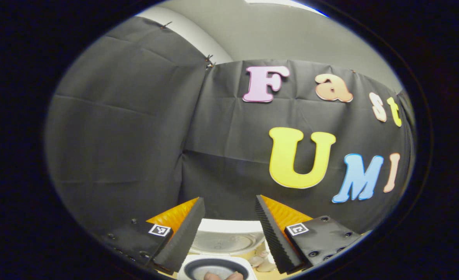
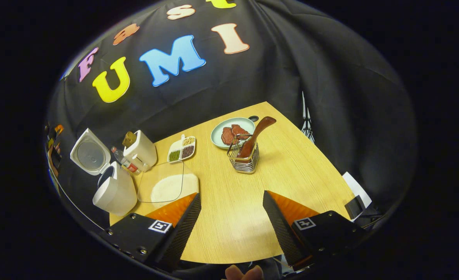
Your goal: Close the left gripper, press the button to open the rice cooker; take a wooden spoon from the chopstick holder with the right hand, scoop a spoonful of rice and pour it into the rice cooker, then put the wooden spoon back into the chopstick holder.
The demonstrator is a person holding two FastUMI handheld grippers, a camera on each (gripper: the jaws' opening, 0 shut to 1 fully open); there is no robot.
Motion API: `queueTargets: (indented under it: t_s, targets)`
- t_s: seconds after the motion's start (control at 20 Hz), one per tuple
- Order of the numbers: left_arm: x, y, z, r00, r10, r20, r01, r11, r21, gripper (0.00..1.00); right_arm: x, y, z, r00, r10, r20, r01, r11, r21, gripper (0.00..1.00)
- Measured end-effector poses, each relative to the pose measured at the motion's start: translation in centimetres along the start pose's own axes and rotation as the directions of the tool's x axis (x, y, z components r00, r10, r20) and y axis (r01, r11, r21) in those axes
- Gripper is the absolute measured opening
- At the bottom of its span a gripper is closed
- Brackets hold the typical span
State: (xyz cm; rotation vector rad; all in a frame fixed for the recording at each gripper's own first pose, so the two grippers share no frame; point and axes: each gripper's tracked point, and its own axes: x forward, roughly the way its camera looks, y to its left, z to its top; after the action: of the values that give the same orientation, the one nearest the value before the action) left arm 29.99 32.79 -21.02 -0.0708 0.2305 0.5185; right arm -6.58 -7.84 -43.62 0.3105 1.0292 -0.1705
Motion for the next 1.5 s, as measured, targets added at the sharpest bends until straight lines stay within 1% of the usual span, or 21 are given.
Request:
queueTargets:
  t_s: [0.05,0.1,0.2,0.3,0.4,0.45,0.5,0.6,0.65,0.75,0.8,0.85,0.9,0.95,1.0,1.05,1.15,1.3,1.4,1.45,1.5]
  targets:
    - [1.6,0.0,-0.3,1.0,0.001,-0.005,-0.001,1.0,0.002,0.9,-0.1,0.2,-0.7,1.0,-0.001,-0.017,0.001,1.0,-0.004,0.98]
    - [3.2,-0.2,-0.8,1.0,-0.006,-0.023,0.007,1.0,0.009,0.94,-0.1,0.5,-1.0,1.0,0.0,-0.028,-0.001,1.0,-0.009,0.98]
    - [5.9,-0.6,-3.0,0.997,-0.007,-0.076,0.01,0.999,0.035,0.93,0.0,1.4,-1.3,0.999,0.006,-0.043,-0.007,1.0,-0.03,0.98]
    - [7.9,-0.5,-5.7,0.99,0.015,-0.141,-0.007,0.998,0.059,0.92,-0.1,1.9,-1.4,0.999,0.013,-0.047,-0.015,0.999,-0.049,0.98]
    - [9.0,-0.7,-8.4,0.976,0.034,-0.214,-0.02,0.998,0.064,0.91,0.0,2.1,-1.9,0.998,0.016,-0.056,-0.019,0.998,-0.057,0.98]
    - [9.7,-1.0,-9.7,0.965,0.048,-0.257,-0.032,0.997,0.069,0.91,0.0,2.0,-2.3,0.998,0.016,-0.06,-0.019,0.998,-0.056,0.98]
    - [9.7,-1.0,-11.4,0.948,0.072,-0.311,-0.05,0.996,0.078,0.92,0.0,1.8,-2.6,0.998,0.015,-0.065,-0.018,0.999,-0.048,0.98]
    - [10.0,-1.0,-10.8,0.957,0.113,-0.267,-0.07,0.984,0.165,0.91,-0.1,1.4,-3.2,0.997,0.019,-0.079,-0.02,1.0,-0.008,0.98]
    - [9.9,-0.5,-11.4,0.954,0.126,-0.273,-0.076,0.979,0.188,0.91,0.0,1.4,-3.6,0.996,0.02,-0.082,-0.019,1.0,0.014,0.98]
    - [10.3,-0.4,-11.6,0.955,0.14,-0.261,-0.087,0.975,0.204,0.93,0.1,1.2,-4.0,0.996,0.021,-0.09,-0.018,0.999,0.042,0.98]
    - [10.3,-0.2,-11.5,0.954,0.151,-0.26,-0.094,0.971,0.218,0.92,0.1,1.2,-4.1,0.996,0.024,-0.091,-0.02,0.999,0.046,0.98]
    - [10.6,0.3,-11.5,0.952,0.169,-0.254,-0.109,0.966,0.235,0.93,0.3,1.2,-4.3,0.996,0.021,-0.085,-0.017,0.999,0.048,0.98]
    - [10.9,0.5,-11.8,0.948,0.174,-0.265,-0.111,0.965,0.237,0.92,0.6,1.2,-4.7,0.995,0.025,-0.098,-0.02,0.999,0.048,0.98]
    - [11.1,0.4,-11.9,0.95,0.161,-0.268,-0.102,0.97,0.221,0.92,0.8,1.6,-5.5,0.992,0.033,-0.123,-0.027,0.998,0.051,0.98]
    - [10.7,0.5,-11.9,0.947,0.152,-0.282,-0.097,0.975,0.198,0.92,0.8,1.8,-5.7,0.991,0.039,-0.13,-0.032,0.998,0.054,0.98]
    - [10.3,0.7,-11.7,0.951,0.138,-0.277,-0.091,0.98,0.174,0.93,1.0,2.0,-5.6,0.991,0.042,-0.125,-0.036,0.998,0.053,0.98]
    - [9.4,0.4,-11.8,0.953,0.112,-0.283,-0.065,0.984,0.168,0.92,1.1,2.5,-5.8,0.99,0.05,-0.132,-0.045,0.998,0.042,0.98]
    - [5.6,0.1,-12.2,0.956,0.094,-0.278,-0.048,0.984,0.17,0.93,1.3,2.5,-5.6,0.99,0.051,-0.133,-0.048,0.999,0.02,0.98]
    - [2.9,-0.2,-12.9,0.958,0.083,-0.275,-0.035,0.984,0.175,0.94,1.6,2.7,-5.4,0.989,0.056,-0.134,-0.052,0.998,0.033,0.98]
    - [1.5,-0.3,-13.4,0.96,0.075,-0.268,-0.029,0.985,0.171,0.92,1.7,2.9,-5.4,0.989,0.061,-0.134,-0.055,0.998,0.043,0.98]
    - [0.2,-0.4,-13.9,0.961,0.072,-0.266,-0.026,0.985,0.17,0.93,1.8,3.1,-5.1,0.989,0.065,-0.134,-0.059,0.997,0.05,0.98]
